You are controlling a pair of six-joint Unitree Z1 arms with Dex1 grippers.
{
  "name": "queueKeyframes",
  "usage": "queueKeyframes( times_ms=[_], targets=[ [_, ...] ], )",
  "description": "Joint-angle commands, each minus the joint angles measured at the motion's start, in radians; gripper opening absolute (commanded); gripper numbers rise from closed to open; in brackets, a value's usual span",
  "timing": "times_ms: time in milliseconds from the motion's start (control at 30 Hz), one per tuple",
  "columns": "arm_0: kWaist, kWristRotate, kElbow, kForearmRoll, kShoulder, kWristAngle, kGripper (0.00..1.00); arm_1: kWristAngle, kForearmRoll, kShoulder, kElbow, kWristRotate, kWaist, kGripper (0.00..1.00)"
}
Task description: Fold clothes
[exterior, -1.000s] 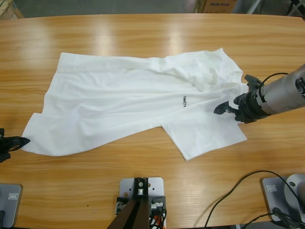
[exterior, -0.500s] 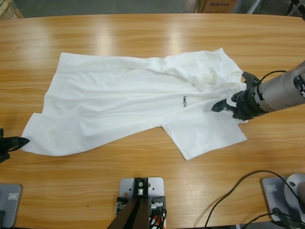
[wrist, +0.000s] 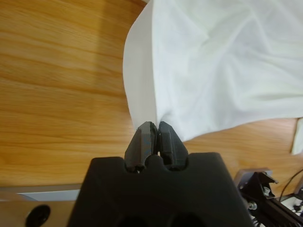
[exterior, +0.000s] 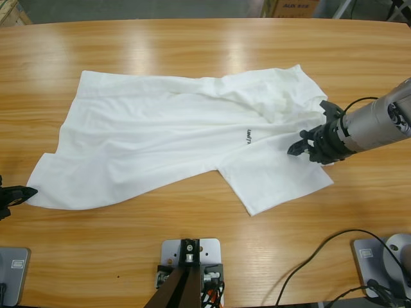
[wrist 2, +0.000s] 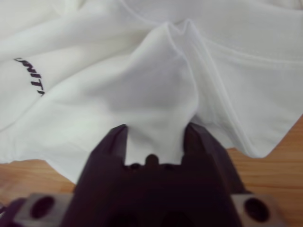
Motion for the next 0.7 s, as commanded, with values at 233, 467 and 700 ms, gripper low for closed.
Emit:
queueKeyframes(
  times_ms=[233,467,700],
  targets=[
    [-0.009,-0.008,0.038,0.014,-0.036,0.003,0.000,-0.022,-0.011,-0.110,0.042,-0.001,-0.011,0.000],
    [-0.009,-0.008,0.030,0.025,-0.059,0.003,0.000,-0.019,-0.007,-0.151,0.049,-0.001,-0.011,0.000],
    [-0.008,-0.012,-0.040,0.118,-0.177,0.012,0.000,-0.023,0.114,-0.354,0.006,-0.017,-0.052,0.000]
  ],
)
